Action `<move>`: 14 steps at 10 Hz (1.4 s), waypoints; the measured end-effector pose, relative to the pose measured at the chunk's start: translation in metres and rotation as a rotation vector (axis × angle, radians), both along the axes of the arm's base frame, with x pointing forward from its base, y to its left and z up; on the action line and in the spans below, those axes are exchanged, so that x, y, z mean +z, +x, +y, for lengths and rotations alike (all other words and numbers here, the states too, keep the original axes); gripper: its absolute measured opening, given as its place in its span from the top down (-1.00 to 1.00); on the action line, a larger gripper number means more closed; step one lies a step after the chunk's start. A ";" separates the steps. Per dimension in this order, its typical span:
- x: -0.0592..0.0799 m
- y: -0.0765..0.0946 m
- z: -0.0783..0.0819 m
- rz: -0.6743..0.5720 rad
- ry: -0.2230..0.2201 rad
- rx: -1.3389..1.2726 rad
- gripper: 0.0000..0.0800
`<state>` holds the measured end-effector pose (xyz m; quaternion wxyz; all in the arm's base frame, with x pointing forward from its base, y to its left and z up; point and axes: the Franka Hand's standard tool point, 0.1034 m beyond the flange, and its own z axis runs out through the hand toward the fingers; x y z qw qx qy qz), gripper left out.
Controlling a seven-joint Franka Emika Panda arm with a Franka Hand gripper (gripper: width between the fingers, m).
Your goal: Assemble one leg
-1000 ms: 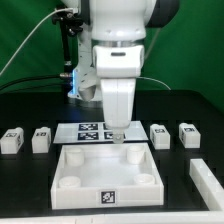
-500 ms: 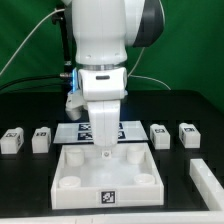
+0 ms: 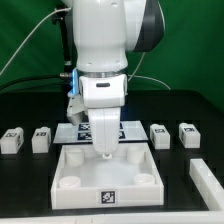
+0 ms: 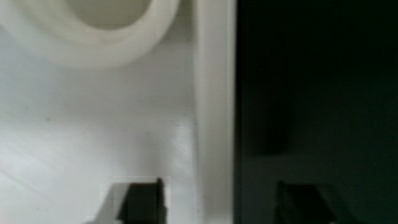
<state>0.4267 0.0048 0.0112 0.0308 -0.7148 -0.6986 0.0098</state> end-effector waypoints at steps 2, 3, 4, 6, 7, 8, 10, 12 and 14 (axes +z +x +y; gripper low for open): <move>0.001 0.001 0.000 -0.006 0.000 0.000 0.85; 0.001 0.002 0.000 -0.009 0.000 0.000 0.85; 0.001 0.002 0.000 -0.009 0.000 0.000 0.85; 0.001 0.002 0.000 -0.010 0.000 0.000 0.85; 0.001 0.002 0.000 -0.010 0.000 0.000 0.85; 0.001 0.002 0.000 -0.010 0.000 0.000 0.85; 0.002 0.012 0.001 -0.023 0.003 0.015 0.85; 0.000 0.028 0.020 -0.043 0.018 0.003 0.85; 0.000 0.048 0.047 -0.066 0.040 -0.012 0.85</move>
Offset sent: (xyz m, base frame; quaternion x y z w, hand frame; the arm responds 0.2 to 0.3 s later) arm 0.0000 0.0000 0.0000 0.0000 0.0000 0.0000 1.0000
